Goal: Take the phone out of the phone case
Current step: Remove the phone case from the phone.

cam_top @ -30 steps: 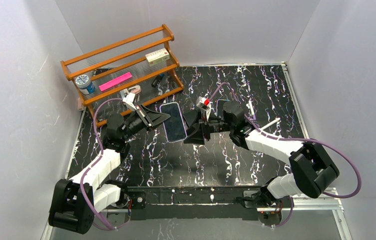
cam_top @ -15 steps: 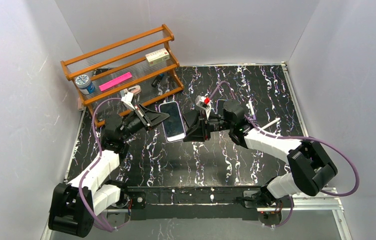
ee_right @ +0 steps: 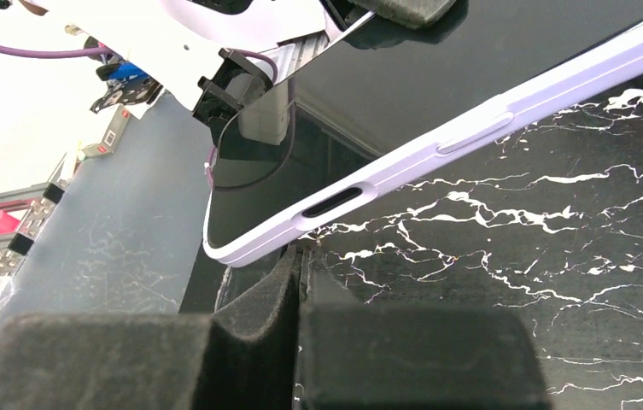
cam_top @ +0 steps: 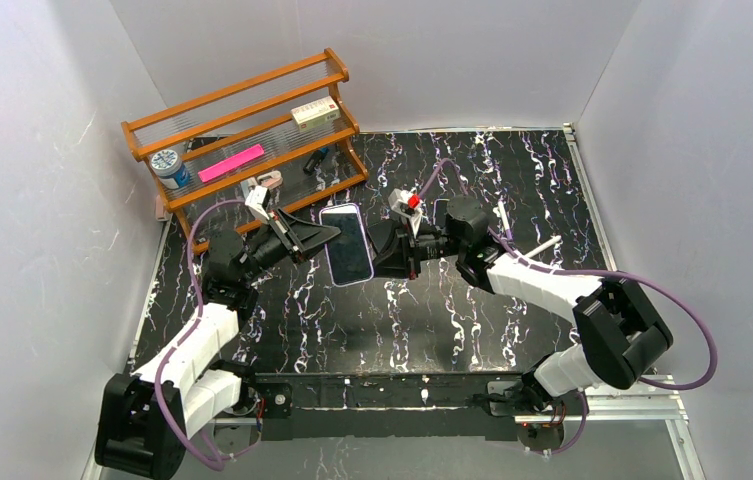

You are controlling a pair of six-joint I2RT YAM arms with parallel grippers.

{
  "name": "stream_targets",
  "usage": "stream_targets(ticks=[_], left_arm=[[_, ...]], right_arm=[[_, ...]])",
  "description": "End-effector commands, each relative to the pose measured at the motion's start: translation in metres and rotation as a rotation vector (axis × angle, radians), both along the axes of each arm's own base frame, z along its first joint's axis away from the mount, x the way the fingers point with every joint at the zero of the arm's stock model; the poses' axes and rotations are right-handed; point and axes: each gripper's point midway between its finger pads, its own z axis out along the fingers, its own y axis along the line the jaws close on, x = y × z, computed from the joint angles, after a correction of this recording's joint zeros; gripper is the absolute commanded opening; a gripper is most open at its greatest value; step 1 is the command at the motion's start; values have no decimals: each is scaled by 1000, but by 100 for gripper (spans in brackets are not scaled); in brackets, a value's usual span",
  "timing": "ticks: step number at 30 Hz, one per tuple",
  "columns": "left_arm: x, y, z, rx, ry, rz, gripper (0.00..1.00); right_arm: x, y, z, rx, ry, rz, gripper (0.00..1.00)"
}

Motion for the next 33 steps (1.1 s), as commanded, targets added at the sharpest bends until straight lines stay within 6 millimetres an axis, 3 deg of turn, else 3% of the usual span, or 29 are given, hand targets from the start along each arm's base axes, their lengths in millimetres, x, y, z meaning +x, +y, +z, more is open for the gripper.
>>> stream_targets(ticks=[1, 5, 10, 18, 33], left_arm=[[-9, -1, 29, -23, -98, -20, 0], [-3, 0, 32, 22, -160, 1, 0], [-3, -1, 39, 36, -206, 1, 0], [-7, -1, 43, 40, -228, -9, 0], [-16, -3, 51, 35, -266, -23, 0]], right_arm=[[4, 3, 24, 53, -107, 3, 12], [-12, -11, 12, 21, -95, 19, 33], [-25, -20, 17, 29, -104, 36, 47], [-26, -17, 37, 85, -123, 61, 49], [-13, -5, 44, 104, -71, 45, 49]])
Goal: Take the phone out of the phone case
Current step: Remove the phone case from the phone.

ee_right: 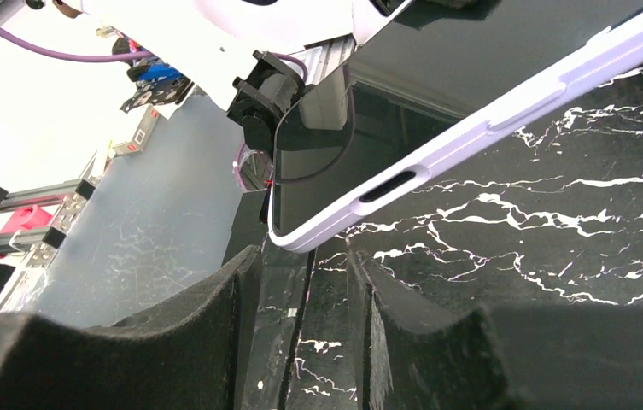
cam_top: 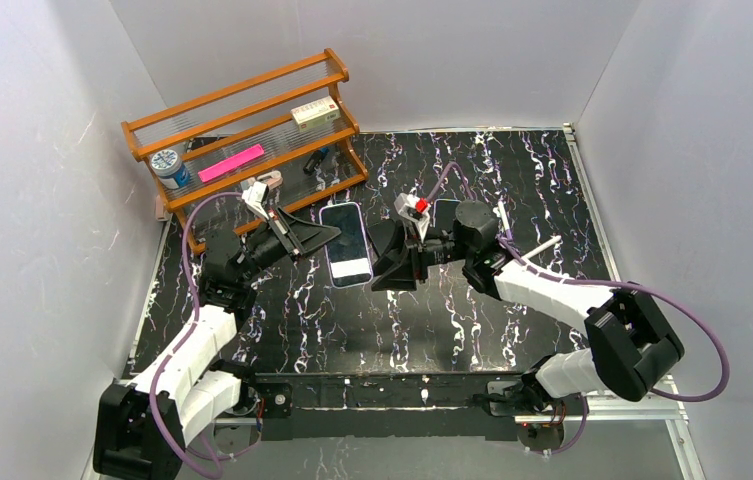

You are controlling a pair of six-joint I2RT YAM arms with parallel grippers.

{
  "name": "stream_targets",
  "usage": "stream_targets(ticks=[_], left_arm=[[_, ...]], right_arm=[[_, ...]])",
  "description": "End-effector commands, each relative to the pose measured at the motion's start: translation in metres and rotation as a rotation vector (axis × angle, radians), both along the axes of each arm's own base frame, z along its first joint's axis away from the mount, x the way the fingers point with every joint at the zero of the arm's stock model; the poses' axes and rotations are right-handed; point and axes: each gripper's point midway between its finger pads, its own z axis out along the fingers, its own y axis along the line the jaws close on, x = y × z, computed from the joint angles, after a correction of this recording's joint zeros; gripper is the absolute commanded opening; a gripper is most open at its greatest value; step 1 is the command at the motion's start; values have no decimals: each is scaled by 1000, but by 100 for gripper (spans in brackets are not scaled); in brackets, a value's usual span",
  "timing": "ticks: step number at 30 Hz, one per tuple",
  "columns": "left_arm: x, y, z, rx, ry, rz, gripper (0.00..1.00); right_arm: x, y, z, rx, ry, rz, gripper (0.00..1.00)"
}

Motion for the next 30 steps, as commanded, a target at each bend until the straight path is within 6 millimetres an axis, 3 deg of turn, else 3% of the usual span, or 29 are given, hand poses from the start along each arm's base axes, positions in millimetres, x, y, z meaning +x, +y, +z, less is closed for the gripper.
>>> stream_targets(ticks=[1, 7, 19, 30], left_arm=[[-9, -2, 39, -26, -131, -24, 0], [-9, -2, 37, -23, -129, -24, 0], [-15, -5, 44, -48, -117, -41, 0], [-25, -8, 55, -109, -66, -66, 0]], right_arm=[[4, 6, 34, 86, -78, 15, 50], [1, 6, 39, 100, -84, 37, 47], [4, 9, 37, 98, -90, 38, 27], [22, 19, 33, 78, -101, -37, 12]])
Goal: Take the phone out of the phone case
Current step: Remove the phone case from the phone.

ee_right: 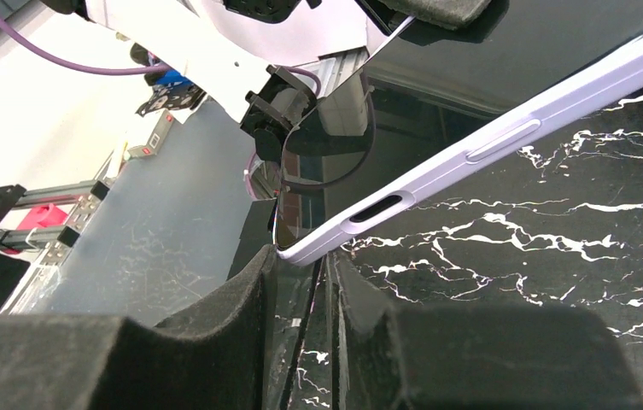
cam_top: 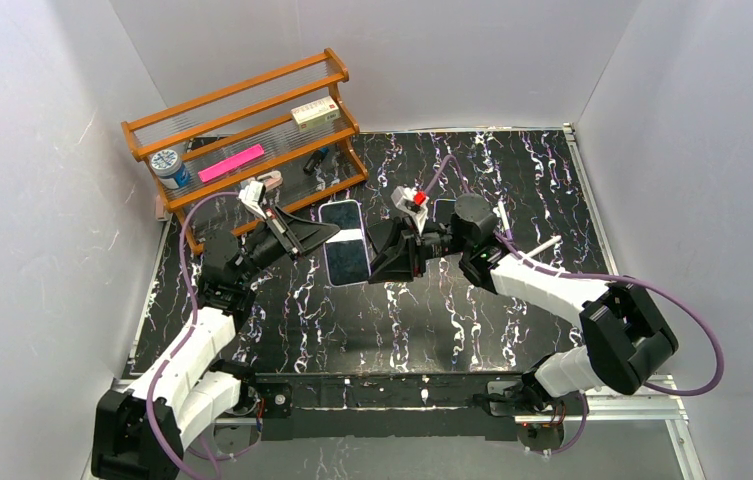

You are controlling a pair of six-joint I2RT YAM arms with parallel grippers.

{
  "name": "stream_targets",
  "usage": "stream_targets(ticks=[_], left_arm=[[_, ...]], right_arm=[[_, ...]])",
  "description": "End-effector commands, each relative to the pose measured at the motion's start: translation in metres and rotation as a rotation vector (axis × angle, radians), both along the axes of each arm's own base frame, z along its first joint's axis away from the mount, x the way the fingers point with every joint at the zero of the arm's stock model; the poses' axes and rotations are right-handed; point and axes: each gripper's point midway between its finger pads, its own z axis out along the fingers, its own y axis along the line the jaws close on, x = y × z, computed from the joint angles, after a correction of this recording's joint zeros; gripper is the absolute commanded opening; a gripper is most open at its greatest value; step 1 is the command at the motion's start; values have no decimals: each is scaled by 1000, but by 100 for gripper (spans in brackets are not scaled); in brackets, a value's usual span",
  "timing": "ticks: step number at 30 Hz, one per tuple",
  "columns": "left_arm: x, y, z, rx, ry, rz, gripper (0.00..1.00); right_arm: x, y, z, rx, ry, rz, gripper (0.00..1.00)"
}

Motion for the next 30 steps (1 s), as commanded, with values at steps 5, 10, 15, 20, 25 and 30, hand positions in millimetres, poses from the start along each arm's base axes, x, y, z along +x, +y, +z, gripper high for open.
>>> stream_targets(ticks=[5, 10, 15, 20, 25, 30], left_arm=[[-23, -7, 42, -116, -9, -65, 0], [-25, -9, 41, -136, 26, -73, 0], [-26, -11, 36, -140, 46, -73, 0], [-26, -12, 32, -147, 74, -78, 0], [-26, -12, 28, -150, 92, -75, 0], [-28, -12, 30, -159, 98, -82, 0]], right_arm=[[28, 17, 16, 37, -133, -107, 3], [34, 23, 13, 22, -180, -137, 1], [42, 26, 12, 7, -202, -180, 1], [55, 28, 9, -20, -256, -256, 1], [67, 30, 11, -25, -284, -305, 1], [70, 31, 10, -13, -260, -336, 1]])
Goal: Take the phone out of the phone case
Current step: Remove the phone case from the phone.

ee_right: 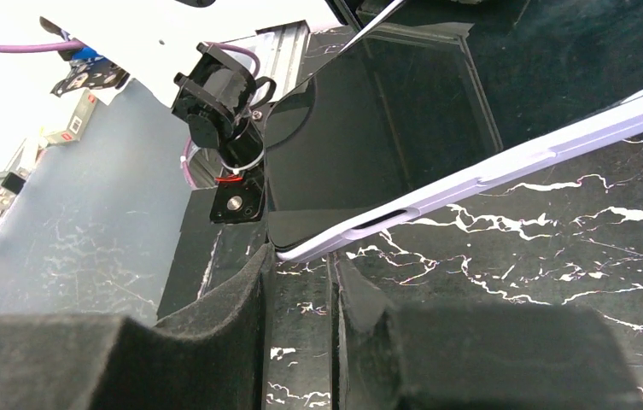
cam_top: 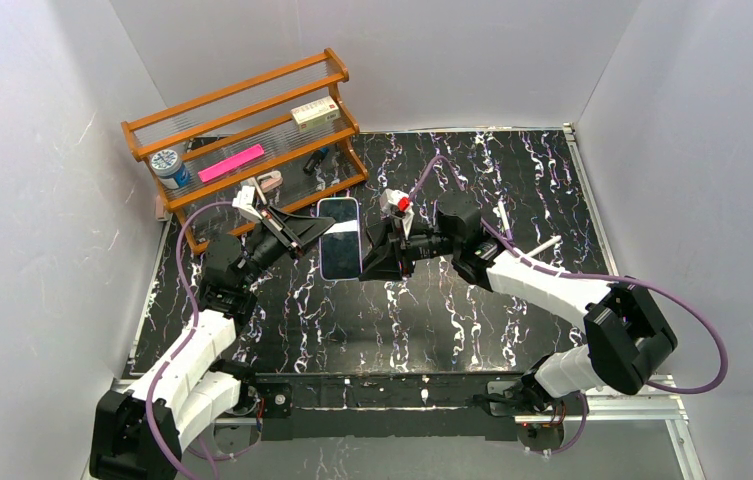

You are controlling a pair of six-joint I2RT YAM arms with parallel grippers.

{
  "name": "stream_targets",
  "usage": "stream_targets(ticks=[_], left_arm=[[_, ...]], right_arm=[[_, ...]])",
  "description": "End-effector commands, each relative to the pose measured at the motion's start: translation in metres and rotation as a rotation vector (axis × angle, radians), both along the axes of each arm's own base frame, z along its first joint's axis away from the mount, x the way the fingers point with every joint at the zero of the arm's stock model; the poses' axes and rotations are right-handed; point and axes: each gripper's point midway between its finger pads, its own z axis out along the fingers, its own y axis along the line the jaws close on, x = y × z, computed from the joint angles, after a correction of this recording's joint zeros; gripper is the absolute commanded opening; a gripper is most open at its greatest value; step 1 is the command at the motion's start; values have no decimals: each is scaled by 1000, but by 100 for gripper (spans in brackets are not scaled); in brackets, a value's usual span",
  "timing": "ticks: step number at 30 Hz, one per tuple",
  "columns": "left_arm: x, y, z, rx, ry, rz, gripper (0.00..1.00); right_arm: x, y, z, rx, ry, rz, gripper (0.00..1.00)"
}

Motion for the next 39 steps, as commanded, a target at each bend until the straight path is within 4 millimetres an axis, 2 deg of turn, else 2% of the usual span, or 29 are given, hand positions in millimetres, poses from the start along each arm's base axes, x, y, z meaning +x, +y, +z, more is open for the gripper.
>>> stream_targets(ticks=[1, 9, 15, 22, 28, 33, 39], left_arm=[[-46, -21, 33, -111, 1, -211, 0], [-44, -22, 30, -135, 52, -217, 0], [-42, -23, 20, -143, 102, -223, 0], [-43, -23, 21, -150, 112, -229, 0], [-43, -22, 16, -134, 99, -221, 0], [-42, -22, 6, -118, 103, -209, 0], [-41, -22, 1, -109, 103, -203, 0]], right_arm=[[54, 14, 19, 57, -174, -234, 1], [50, 13, 16, 61, -247, -199, 1], [49, 13, 25, 83, -310, -181, 1], [57, 14, 34, 98, -339, -218, 1], [57, 13, 53, 163, -163, -273, 1], [61, 8, 67, 223, 17, -358, 14], [67, 10, 73, 256, 178, -392, 17]])
